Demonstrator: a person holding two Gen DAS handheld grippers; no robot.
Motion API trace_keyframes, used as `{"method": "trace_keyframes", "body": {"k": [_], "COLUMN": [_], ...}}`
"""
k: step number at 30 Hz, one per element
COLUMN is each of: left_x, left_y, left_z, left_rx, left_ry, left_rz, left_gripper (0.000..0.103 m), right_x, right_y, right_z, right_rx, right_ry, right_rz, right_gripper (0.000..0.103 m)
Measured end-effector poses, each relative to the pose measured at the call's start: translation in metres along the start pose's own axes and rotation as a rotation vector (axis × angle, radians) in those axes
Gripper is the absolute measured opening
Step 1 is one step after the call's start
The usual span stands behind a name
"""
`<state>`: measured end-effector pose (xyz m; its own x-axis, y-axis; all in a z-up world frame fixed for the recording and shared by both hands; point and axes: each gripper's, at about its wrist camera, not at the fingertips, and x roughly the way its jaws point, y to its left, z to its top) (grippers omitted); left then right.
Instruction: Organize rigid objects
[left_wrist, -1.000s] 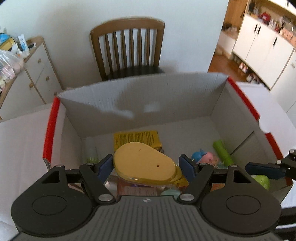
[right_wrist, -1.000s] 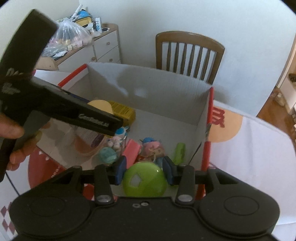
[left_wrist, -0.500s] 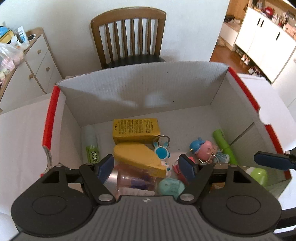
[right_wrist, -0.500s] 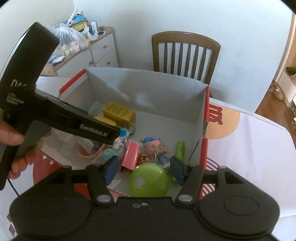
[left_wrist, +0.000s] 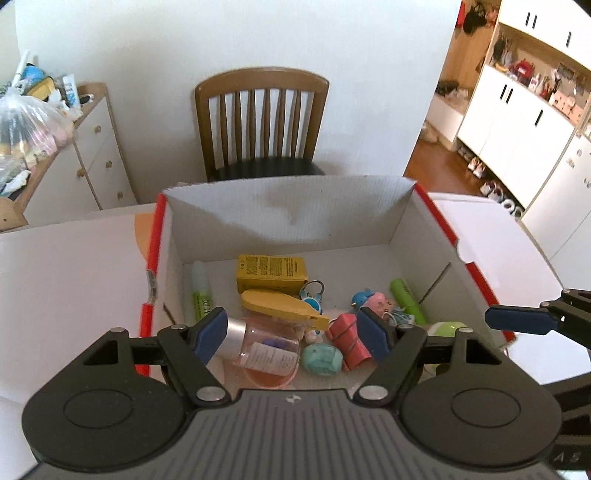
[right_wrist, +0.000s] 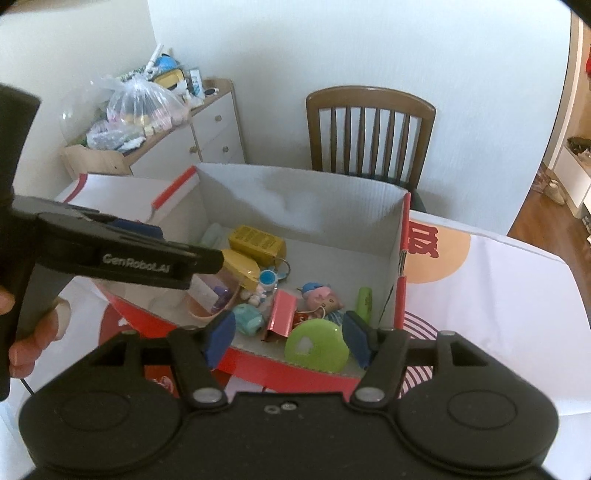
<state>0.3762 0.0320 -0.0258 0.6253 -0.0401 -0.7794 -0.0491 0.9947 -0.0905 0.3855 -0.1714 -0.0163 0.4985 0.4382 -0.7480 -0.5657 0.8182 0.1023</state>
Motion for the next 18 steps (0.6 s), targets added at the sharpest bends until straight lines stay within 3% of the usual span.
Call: {"method": "trace_keyframes", "body": {"k": [18], "left_x": [-0.098], "left_y": [-0.01], "left_z": [-0.049], "left_rx": [0.039], "left_ry": [-0.18], "left_rz": [-0.042], "left_gripper": [0.077], "right_x": [-0.068], "right_y": [0.024], "right_z": [-0.024], "right_rx": [0.013], "right_ry": [-0.139], "right_rz": [0.012], "right_gripper": [0.073]}}
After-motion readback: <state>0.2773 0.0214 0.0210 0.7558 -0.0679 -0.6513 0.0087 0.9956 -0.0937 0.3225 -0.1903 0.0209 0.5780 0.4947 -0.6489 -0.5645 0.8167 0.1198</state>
